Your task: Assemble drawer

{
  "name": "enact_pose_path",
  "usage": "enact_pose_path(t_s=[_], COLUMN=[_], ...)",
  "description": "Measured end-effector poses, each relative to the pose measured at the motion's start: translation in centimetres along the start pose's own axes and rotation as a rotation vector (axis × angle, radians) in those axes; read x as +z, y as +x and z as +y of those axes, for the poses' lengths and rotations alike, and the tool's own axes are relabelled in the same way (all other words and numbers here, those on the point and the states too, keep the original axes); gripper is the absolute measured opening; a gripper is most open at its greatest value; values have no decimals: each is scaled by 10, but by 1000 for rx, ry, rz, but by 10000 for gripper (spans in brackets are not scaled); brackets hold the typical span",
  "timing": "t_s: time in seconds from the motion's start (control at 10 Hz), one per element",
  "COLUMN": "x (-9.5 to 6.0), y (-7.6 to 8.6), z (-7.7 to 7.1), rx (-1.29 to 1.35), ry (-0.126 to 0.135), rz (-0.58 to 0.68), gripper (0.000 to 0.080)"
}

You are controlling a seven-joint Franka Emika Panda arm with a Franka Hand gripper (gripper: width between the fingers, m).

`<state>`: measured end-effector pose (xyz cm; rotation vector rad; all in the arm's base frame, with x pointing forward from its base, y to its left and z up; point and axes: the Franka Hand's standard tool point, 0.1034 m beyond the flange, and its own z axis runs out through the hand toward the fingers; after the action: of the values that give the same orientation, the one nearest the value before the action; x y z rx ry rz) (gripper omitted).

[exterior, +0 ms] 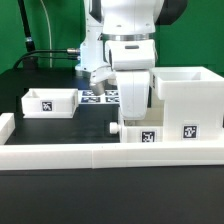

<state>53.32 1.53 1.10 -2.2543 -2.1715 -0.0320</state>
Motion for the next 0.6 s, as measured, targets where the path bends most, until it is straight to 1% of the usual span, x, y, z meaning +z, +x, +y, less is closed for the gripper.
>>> enact_pose_path(t_s=[0.1, 0.2, 0.3, 0.4, 0.5, 0.6], x=[0, 0, -1, -2, -6, -11], y=[-1, -1, -1, 0, 0, -1], z=[0, 0, 0, 1, 1, 1], rx=[1, 2, 2, 5, 8, 10], ry=[0, 0, -1, -2, 3, 9], rz=[0, -1, -1, -1, -2, -5], gripper=[136, 321, 456, 456, 602, 635])
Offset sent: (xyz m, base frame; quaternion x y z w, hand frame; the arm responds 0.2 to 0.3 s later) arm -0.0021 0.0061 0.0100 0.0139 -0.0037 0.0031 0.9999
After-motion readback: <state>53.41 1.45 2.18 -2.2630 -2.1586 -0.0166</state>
